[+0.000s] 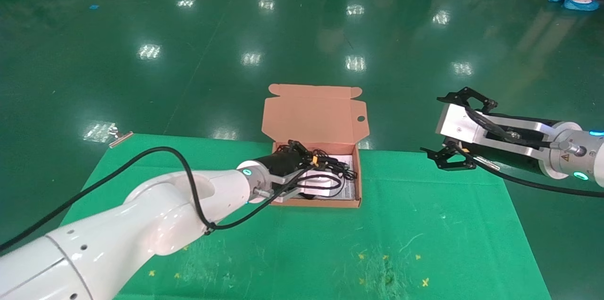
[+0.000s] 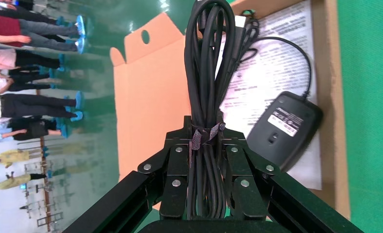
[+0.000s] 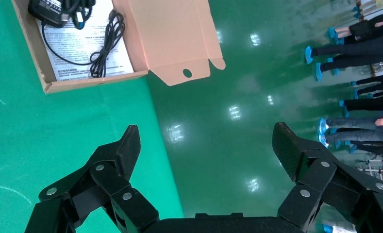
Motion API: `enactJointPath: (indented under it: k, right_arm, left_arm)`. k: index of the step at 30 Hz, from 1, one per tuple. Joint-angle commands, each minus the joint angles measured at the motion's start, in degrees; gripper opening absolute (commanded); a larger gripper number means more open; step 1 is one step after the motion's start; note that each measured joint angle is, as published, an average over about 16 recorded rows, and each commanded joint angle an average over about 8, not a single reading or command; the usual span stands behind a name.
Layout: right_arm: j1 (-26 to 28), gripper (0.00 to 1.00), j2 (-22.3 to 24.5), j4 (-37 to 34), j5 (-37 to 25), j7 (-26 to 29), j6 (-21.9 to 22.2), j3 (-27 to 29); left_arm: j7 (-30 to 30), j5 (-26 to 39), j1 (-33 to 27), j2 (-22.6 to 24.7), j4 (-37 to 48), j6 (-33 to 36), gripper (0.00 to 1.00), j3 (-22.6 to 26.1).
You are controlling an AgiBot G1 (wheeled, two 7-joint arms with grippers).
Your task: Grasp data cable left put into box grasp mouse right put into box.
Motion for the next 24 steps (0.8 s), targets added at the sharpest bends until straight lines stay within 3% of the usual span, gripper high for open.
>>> enactJointPath:
  k: [1,2,3,18,24]
  right_arm:
    - [-0.22,1.0,0.43,1.05,-0.46,1.1,0.08,0.02]
    - [-0.27,1.0,0.51,1.21,-0.53,1.17,0.1,0.01]
    - [-0.3,1.0,0.57,1.33,-0.59,1.2,0.11,0.0]
    - [-0.2,1.0,0.26,0.64,-0.36,1.01,0.13,0.05]
    - [0.73,1.0,0.23,0.97,-0.29,0.79,0.77,0.64]
  left_arm:
    - [-0.5,-1.18,-0.6,0.03,0.25,-0.17,0.83,1.7]
    - [-0.56,-1.36,-0.72,0.04,0.29,-0.28,0.96,1.92]
    - [-0.6,-1.48,-0.8,0.04,0.33,-0.36,1.0,2.07]
    - [-0.53,-1.13,-0.54,-0.62,-0.48,-0.02,1.0,1.25]
    - [-2.57,-2.1,-3.05,-2.7,-1.55,0.39,1.0,-0.26]
